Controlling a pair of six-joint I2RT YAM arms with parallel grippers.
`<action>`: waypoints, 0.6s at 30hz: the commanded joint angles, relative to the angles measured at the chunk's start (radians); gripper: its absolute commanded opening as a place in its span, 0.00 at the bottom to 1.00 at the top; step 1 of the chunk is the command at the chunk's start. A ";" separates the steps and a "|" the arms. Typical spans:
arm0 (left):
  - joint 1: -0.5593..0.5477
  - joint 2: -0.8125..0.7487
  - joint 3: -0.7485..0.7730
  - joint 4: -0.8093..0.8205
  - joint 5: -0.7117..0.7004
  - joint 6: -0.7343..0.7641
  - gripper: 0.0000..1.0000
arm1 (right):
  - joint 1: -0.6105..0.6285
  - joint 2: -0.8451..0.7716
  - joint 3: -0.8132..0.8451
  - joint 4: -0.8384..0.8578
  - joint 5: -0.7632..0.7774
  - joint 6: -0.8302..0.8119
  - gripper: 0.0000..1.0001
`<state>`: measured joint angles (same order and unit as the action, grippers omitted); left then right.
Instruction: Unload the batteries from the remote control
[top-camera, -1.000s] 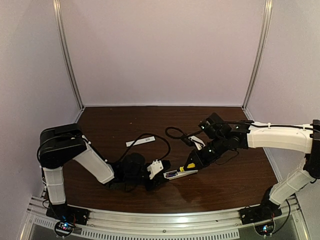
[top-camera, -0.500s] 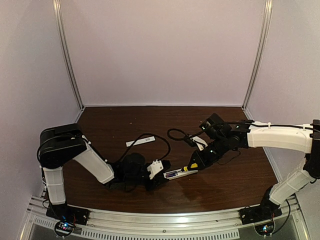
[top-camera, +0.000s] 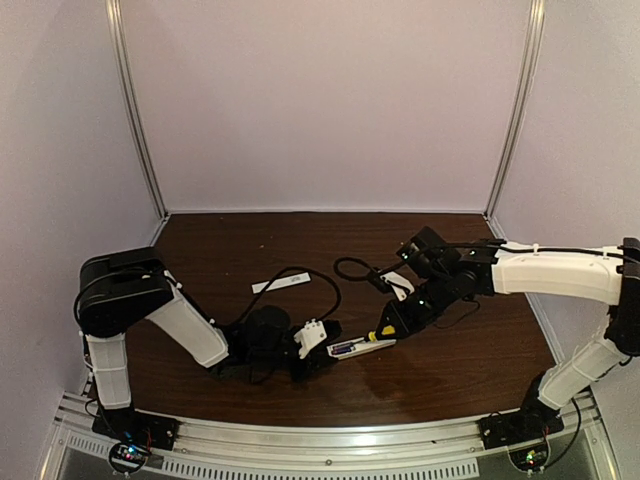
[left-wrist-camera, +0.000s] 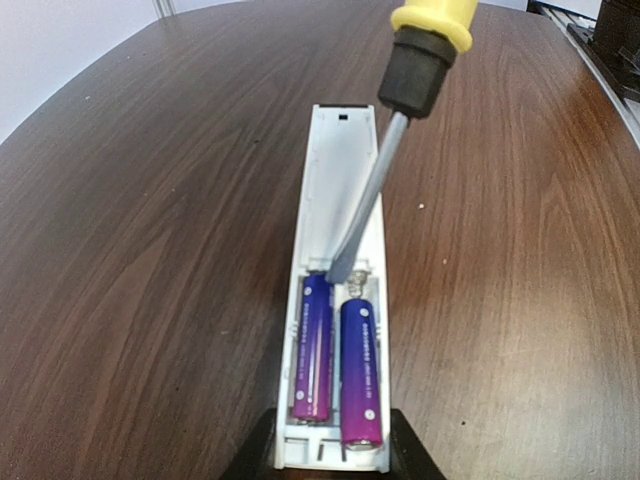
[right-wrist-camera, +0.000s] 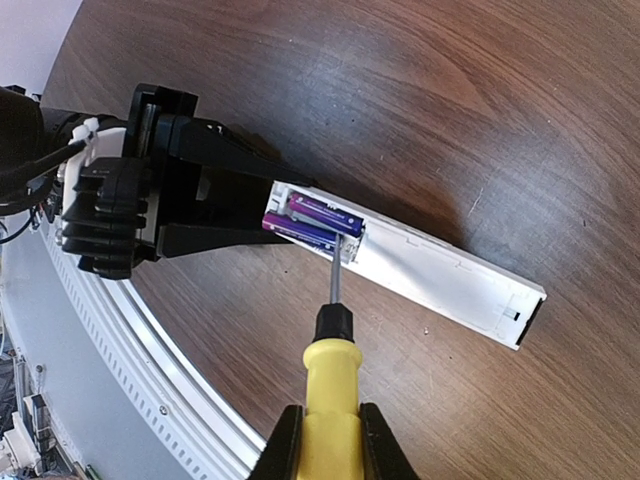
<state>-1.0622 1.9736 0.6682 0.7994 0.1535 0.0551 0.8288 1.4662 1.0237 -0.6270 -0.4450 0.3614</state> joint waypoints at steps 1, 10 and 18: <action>-0.007 0.019 -0.004 -0.049 -0.001 0.019 0.00 | -0.006 0.017 0.018 -0.015 0.034 -0.017 0.00; -0.007 0.019 -0.002 -0.051 0.000 0.020 0.00 | -0.006 0.030 0.015 -0.009 0.034 -0.020 0.00; -0.007 0.020 -0.002 -0.051 -0.002 0.020 0.00 | -0.006 0.037 0.009 -0.002 0.020 -0.020 0.00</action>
<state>-1.0622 1.9736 0.6682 0.7994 0.1535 0.0559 0.8288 1.4937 1.0237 -0.6319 -0.4374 0.3458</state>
